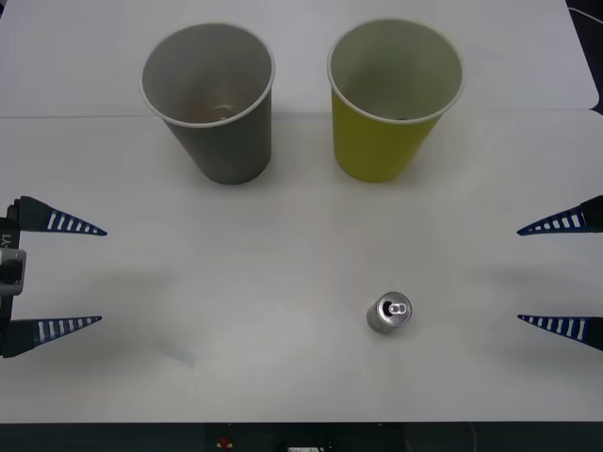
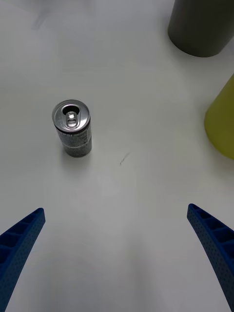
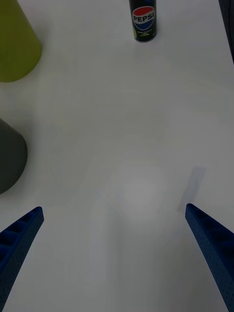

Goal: Put the can into the green bin and the plastic bottle into the gray bin

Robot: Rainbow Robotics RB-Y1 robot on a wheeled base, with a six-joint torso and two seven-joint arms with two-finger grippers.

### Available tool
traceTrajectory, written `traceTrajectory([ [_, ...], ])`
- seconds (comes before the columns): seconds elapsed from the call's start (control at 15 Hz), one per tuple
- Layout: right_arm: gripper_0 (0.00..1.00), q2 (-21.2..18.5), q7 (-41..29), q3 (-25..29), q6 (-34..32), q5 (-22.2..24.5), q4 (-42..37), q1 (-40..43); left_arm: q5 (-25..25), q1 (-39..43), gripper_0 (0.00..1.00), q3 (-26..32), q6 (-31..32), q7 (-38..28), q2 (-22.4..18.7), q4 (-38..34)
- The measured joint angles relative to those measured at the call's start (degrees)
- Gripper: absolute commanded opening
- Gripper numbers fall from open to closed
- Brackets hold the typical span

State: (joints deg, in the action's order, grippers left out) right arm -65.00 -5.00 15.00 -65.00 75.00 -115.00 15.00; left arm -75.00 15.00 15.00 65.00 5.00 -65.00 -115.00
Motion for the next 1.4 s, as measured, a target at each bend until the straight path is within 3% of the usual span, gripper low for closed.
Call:
traceTrajectory([
  [0.67, 1.00, 0.59, 1.51, -2.44, 1.30, -0.08, 3.01, 0.56, 0.00, 0.00, 1.00, 0.00, 0.00, 0.00, 0.00, 0.00],
  [1.13, 1.00, 9.31, 3.57, -2.61, -6.69, -0.09, 9.69, -3.39, 0.00, 0.00, 1.00, 0.00, 0.00, 0.00, 0.00, 0.00],
  [1.4, 1.00, 12.84, 6.31, -2.61, -7.41, -0.09, 12.80, -3.92, 0.00, 0.00, 1.00, 0.00, 0.00, 0.00, 0.00, 0.00],
])
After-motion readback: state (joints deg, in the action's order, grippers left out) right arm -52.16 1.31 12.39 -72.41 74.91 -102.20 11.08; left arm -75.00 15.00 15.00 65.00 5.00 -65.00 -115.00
